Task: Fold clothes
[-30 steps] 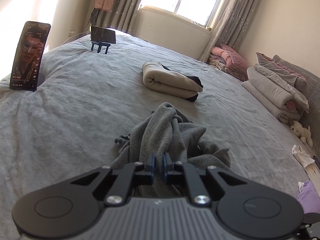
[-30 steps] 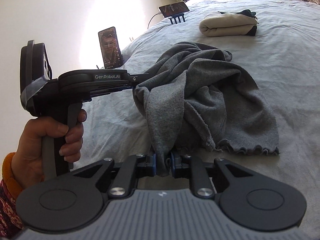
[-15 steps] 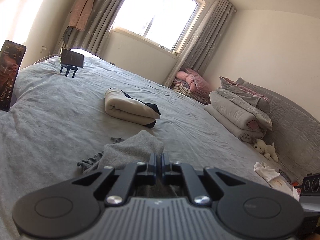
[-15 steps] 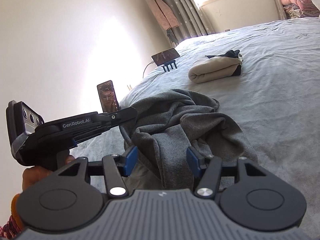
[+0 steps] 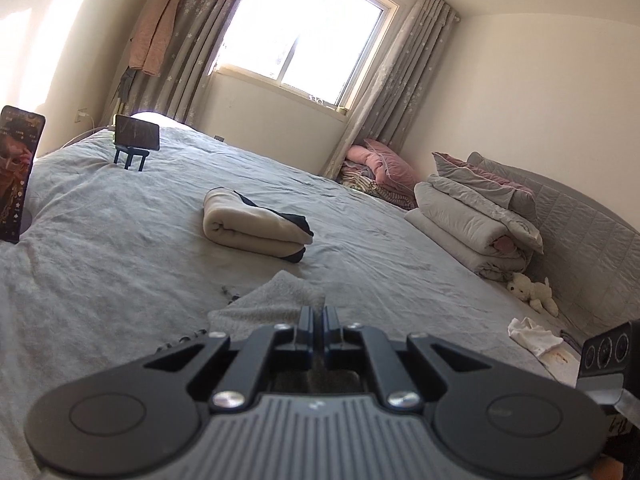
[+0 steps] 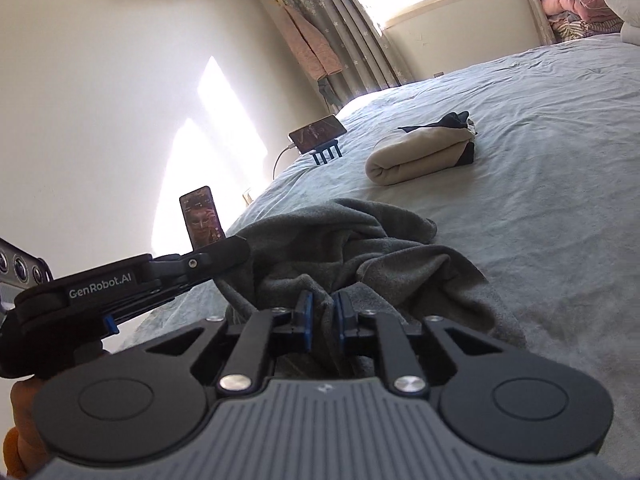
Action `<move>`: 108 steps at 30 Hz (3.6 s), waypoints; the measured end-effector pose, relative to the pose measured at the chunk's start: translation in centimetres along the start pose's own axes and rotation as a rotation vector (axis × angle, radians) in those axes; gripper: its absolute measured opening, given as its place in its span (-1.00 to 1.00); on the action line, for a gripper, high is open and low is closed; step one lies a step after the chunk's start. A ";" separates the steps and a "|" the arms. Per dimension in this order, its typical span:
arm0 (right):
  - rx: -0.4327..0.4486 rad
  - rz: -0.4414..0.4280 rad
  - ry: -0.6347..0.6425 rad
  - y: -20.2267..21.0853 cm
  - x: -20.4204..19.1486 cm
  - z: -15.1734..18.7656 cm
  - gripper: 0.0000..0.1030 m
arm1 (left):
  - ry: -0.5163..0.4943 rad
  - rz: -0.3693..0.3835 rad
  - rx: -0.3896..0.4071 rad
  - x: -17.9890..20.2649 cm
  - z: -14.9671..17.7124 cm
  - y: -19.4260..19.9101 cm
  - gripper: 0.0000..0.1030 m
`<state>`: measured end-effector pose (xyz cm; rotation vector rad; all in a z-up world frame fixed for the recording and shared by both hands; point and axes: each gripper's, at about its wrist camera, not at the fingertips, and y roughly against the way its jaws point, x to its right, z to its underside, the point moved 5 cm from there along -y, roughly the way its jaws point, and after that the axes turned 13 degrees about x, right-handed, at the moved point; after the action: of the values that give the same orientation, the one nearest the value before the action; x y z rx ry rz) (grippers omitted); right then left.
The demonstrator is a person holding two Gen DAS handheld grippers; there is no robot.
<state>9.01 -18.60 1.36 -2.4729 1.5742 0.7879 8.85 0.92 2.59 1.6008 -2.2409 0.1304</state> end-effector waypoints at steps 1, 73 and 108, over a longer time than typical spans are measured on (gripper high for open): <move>0.012 0.017 0.004 0.0 0.1 -0.1 -0.75 | -0.021 -0.022 -0.003 -0.1 0.0 0.0 -0.92; -0.141 0.119 0.071 3.0 3.2 1.7 -0.92 | 0.111 0.040 -0.303 -2.2 7.8 2.6 -0.88; -0.163 0.167 -0.075 -4.8 3.8 3.2 -0.06 | -0.136 -0.185 -0.264 -6.7 6.0 4.5 -0.89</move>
<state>13.26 -18.40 -4.09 -2.4091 1.7725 1.0607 5.03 6.74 -4.69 1.7010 -2.0875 -0.3202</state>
